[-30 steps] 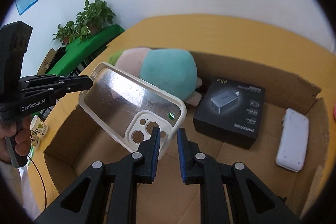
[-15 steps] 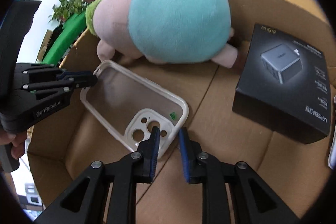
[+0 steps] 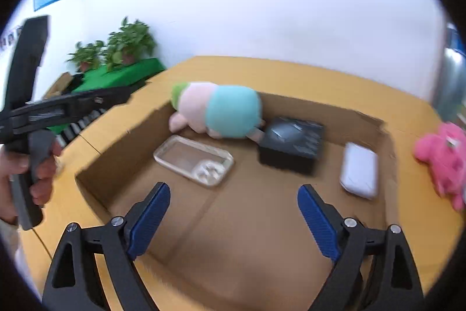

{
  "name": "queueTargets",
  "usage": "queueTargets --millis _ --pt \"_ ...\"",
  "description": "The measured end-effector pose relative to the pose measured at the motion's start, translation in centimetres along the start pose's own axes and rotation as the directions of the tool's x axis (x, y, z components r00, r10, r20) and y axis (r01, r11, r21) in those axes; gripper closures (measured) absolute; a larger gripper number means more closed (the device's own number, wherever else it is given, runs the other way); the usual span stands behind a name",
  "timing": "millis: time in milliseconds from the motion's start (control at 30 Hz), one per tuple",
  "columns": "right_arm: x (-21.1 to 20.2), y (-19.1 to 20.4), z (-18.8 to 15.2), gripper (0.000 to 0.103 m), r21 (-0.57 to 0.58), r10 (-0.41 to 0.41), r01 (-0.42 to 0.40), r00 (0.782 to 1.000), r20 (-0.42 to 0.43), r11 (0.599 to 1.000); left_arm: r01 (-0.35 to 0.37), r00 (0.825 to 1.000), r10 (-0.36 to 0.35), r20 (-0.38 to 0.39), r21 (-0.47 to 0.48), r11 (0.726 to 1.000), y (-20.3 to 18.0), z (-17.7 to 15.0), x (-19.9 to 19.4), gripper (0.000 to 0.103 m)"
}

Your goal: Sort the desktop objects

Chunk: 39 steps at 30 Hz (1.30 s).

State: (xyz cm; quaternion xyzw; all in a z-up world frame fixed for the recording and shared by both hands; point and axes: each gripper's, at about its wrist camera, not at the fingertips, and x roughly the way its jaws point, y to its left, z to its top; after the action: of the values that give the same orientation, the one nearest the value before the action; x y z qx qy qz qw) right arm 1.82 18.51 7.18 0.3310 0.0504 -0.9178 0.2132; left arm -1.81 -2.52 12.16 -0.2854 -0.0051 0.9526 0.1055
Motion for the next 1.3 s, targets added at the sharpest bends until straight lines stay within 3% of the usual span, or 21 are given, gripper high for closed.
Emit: queueTargets --millis 100,167,233,300,467,633,1300 --pt "0.1 -2.4 -4.3 0.013 0.085 -0.090 0.090 0.996 -0.005 0.992 -0.043 0.999 0.042 0.035 0.052 0.998 -2.1 -3.3 -0.4 0.001" --pt "1.1 -3.5 -6.2 0.013 0.160 -0.109 0.111 0.994 -0.024 0.981 -0.051 0.999 0.049 0.022 0.064 0.997 -2.6 -5.1 0.6 0.001" --pt "0.7 -3.4 -7.2 0.013 0.134 -0.157 0.150 0.987 0.039 0.980 -0.085 0.996 0.084 0.005 0.048 0.995 -3.1 -6.9 0.5 0.001" --pt "0.2 -3.4 -7.5 0.012 0.152 -0.155 0.142 0.985 0.072 0.978 -0.110 0.994 0.109 0.017 0.051 0.993 -3.6 -8.9 1.1 0.001" --pt "0.8 -2.5 -8.3 0.000 0.133 -0.192 0.171 0.968 0.163 0.976 -0.178 0.984 0.178 0.009 0.021 0.984 -3.1 -11.5 2.8 0.000" --pt "0.4 -2.2 -8.4 0.000 0.133 -0.200 0.177 0.962 0.187 0.975 -0.188 0.980 0.186 0.074 0.020 0.982 -3.3 -12.1 2.3 0.000" --pt "0.5 -2.2 -8.5 0.000 0.134 -0.204 0.181 0.961 0.186 0.974 -0.183 0.981 0.180 0.071 0.026 0.983 -3.3 -12.0 2.2 0.000"
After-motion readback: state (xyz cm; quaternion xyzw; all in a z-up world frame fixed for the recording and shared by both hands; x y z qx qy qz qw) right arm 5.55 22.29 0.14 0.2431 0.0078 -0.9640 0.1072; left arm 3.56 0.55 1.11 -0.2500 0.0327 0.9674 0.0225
